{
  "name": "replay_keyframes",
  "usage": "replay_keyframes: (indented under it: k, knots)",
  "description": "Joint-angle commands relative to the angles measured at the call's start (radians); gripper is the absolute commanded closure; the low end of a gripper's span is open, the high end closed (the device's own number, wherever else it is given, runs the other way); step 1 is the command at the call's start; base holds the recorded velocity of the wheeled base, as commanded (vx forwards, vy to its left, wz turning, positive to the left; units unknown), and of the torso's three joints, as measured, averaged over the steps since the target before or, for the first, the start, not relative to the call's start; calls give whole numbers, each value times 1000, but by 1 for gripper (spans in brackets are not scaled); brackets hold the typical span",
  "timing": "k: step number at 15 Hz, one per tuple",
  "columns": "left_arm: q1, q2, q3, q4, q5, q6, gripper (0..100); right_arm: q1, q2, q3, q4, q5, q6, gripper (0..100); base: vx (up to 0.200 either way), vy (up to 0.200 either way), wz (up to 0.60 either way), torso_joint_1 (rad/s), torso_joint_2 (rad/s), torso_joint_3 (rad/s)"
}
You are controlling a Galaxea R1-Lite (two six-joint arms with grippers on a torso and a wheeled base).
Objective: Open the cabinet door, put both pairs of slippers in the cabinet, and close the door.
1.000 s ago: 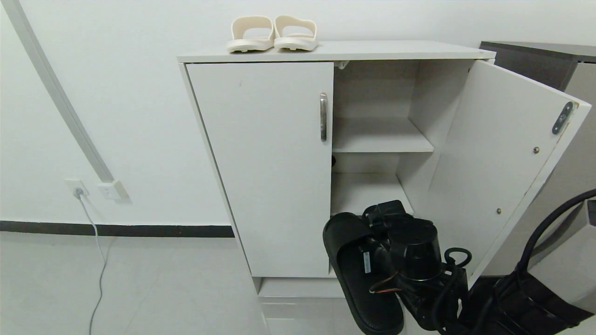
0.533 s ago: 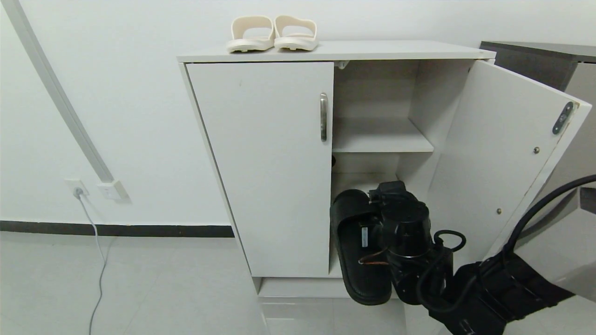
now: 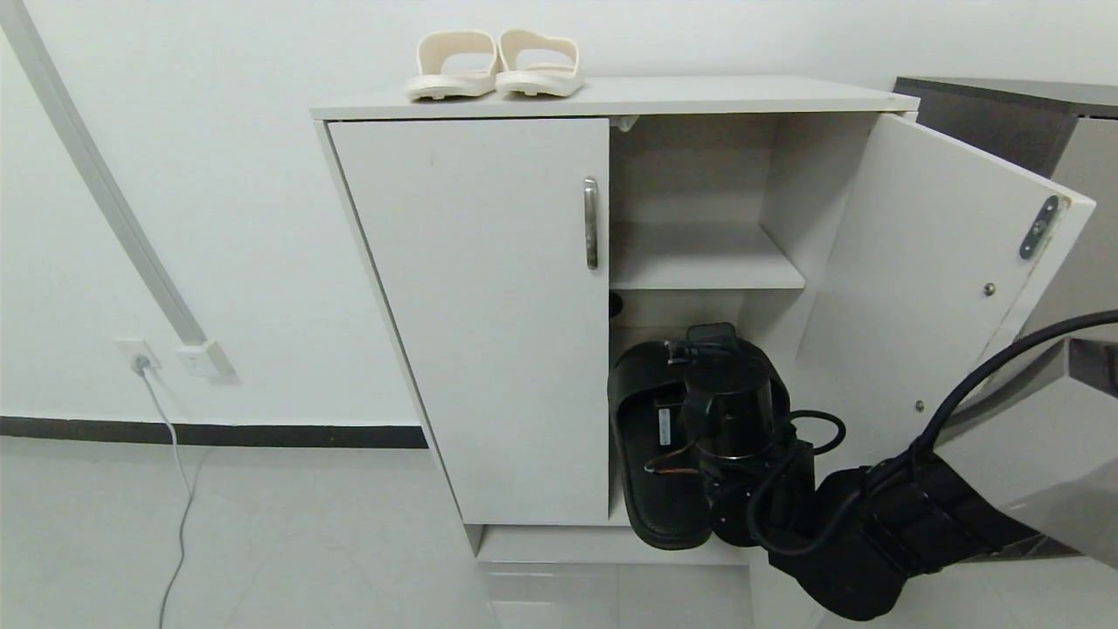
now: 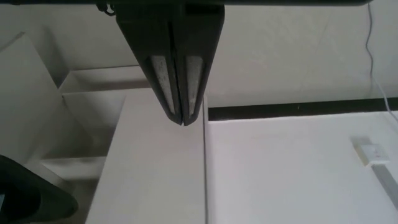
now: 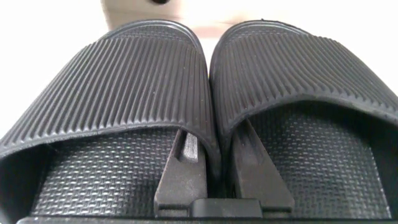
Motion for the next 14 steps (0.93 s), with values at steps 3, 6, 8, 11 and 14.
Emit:
replay_keyframes:
  k: [3, 6, 8, 11, 14]
  knots:
    - [-1, 3, 0, 1, 0, -3, 100, 32, 46, -62, 1, -1, -14, 100, 0, 0, 0, 0, 0, 0]
    - [-1, 3, 0, 1, 0, -4, 100, 34, 63, -73, 1, -4, -14, 100, 0, 0, 0, 0, 0, 0]
    - [-1, 3, 0, 1, 0, -4, 100, 31, 57, -56, 1, -33, -14, 100, 0, 0, 0, 0, 0, 0]
    - [-1, 3, 0, 1, 0, -4, 100, 31, 31, -5, 1, -47, -14, 100, 0, 0, 0, 0, 0, 0]
    - [-1, 3, 0, 1, 0, -4, 100, 21, -4, 77, 3, -63, -32, 100, 0, 0, 0, 0, 0, 0]
